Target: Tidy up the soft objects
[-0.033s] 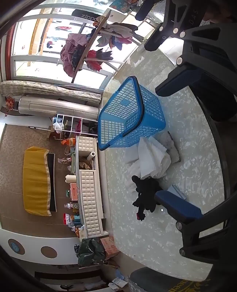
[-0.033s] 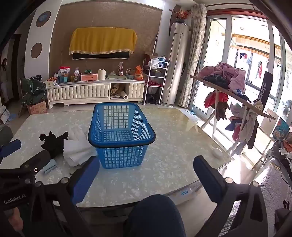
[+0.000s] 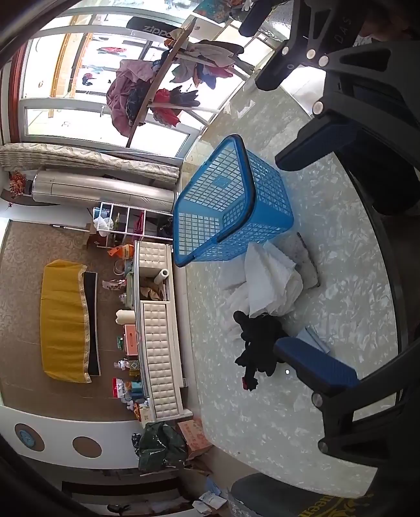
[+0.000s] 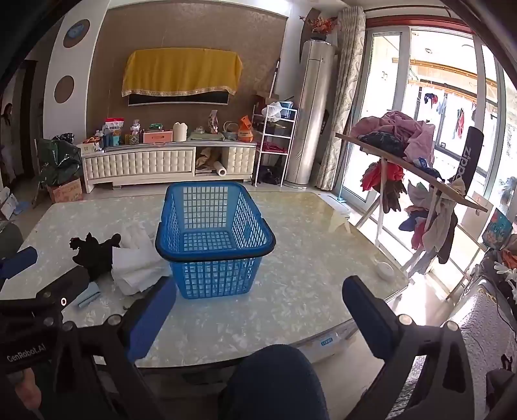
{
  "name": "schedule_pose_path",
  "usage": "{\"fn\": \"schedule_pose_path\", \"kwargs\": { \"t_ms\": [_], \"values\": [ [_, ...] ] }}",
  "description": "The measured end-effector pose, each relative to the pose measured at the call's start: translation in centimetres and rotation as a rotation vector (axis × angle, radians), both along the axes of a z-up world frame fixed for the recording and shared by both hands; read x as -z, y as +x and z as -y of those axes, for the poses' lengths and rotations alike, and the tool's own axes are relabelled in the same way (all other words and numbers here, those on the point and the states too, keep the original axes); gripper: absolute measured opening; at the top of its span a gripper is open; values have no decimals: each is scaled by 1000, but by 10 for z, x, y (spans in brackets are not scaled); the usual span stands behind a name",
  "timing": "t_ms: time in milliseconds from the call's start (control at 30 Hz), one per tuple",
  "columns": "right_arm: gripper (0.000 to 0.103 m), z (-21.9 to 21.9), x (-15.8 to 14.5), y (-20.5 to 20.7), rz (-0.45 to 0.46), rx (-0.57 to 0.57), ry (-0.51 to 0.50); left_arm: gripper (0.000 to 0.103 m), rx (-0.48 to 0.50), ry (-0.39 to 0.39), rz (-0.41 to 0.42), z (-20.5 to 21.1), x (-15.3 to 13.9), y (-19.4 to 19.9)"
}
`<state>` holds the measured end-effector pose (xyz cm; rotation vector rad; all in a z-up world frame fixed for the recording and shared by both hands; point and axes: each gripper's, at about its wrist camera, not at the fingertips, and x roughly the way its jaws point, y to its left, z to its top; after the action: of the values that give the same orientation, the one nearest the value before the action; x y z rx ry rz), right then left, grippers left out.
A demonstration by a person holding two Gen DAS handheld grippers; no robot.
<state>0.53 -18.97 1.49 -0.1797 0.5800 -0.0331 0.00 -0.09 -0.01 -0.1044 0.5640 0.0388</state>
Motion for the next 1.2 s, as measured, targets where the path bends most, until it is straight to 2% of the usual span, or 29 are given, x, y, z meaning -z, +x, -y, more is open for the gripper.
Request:
{"fn": "schedule_pose_path", "kwargs": {
  "t_ms": [267, 300, 400, 467, 1200],
  "values": [
    [103, 1, 0, -1, -2, -2, 1, 103, -22, 14, 10, 8, 0, -3],
    [103, -2, 0, 1, -7, 0, -5, 103, 7, -4, -1, 10, -1, 1],
    [103, -1, 0, 0, -6, 0, -6, 103, 7, -5, -5, 15, 0, 3],
    [103, 0, -1, -1, -4, 1, -7, 103, 20, -17, -3, 0, 0, 2],
    [103, 2, 1, -2, -18, 10, -22, 103, 51, -24, -4, 4, 5, 2]
  ]
}}
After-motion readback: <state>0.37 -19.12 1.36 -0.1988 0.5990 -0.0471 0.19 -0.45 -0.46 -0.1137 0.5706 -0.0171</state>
